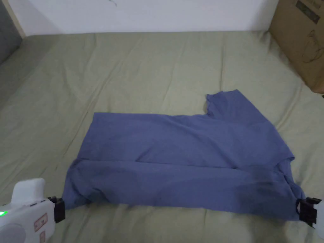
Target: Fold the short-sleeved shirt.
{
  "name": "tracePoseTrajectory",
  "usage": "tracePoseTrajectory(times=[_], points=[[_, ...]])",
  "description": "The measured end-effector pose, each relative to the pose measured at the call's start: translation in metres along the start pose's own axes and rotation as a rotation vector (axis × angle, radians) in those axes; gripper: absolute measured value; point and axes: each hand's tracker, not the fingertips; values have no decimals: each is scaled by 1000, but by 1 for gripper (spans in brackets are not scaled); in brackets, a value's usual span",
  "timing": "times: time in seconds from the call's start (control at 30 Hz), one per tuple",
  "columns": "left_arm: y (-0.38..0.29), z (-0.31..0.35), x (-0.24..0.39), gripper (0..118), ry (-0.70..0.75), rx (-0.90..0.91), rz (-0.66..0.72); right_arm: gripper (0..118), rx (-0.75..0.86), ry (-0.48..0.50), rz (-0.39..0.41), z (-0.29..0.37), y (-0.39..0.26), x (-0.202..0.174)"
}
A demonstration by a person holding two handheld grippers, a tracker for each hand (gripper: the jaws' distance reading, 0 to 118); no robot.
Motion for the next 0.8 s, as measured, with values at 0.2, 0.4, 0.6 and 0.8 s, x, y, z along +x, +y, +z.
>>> tracePoseTrajectory(times=[0.2,0.4,0.6,0.8], points=[[4,-10,-22,19,-13,27,55,0,-43,11,-44,-8,-13,-5],[28,-45,-23,72,-4,-9,25,0,-27,-1,-34,-6,-4,-3],[19,-87,-13,50,-11,-82,-41,0,-52,-13,-57,-11,-10,2],[31,-75,-14,3,11,-90,-10,0,-79,-8,-78,-15,-14,8]])
